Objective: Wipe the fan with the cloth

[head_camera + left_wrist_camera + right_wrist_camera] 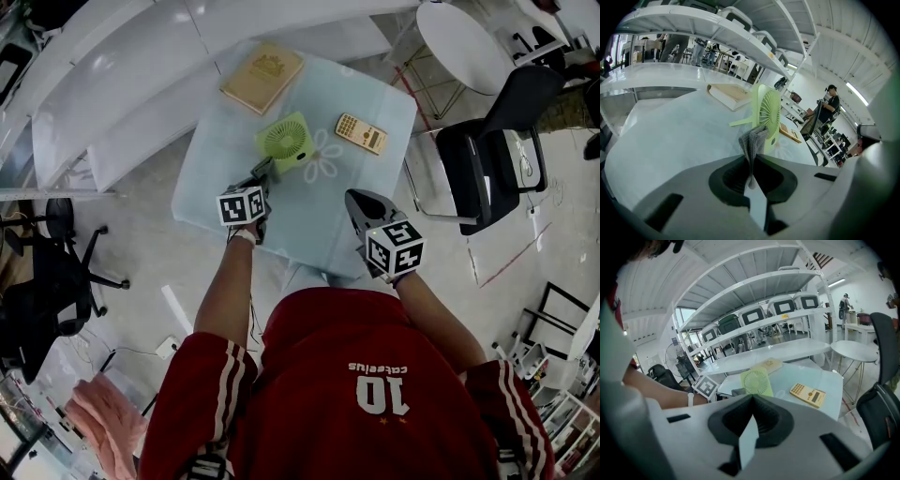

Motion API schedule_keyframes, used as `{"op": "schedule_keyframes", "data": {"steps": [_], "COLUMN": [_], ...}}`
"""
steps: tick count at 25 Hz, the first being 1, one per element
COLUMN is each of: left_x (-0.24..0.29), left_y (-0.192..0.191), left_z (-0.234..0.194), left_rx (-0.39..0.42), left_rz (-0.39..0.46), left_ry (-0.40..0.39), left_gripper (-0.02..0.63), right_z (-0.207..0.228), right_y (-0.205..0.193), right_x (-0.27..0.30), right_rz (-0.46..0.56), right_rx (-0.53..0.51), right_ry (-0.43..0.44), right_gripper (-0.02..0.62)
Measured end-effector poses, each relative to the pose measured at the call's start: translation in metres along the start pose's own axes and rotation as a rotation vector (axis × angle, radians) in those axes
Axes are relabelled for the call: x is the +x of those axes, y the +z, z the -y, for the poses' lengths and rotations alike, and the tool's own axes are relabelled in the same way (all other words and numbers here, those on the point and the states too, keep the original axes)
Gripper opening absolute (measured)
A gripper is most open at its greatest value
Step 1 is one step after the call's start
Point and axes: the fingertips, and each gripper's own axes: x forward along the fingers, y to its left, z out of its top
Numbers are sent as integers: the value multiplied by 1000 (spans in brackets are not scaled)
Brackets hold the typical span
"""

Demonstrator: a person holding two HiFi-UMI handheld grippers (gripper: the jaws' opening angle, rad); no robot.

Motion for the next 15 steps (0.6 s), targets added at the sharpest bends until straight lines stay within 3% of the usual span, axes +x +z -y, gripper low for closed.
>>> {"op": "schedule_keyframes", "data": {"steps": [15], "left_x": [-25], "left_y": [3], "left_z": [1], "left_rx": [25], "left_rz": [37], "left_ry": [-47], "left_gripper": [28], "right_z": [-19], "right_y": [6], "right_x": [-5], "right_rz": [33], "right_rx": [-5], "right_ry": [-9], "right_gripper": [3]}}
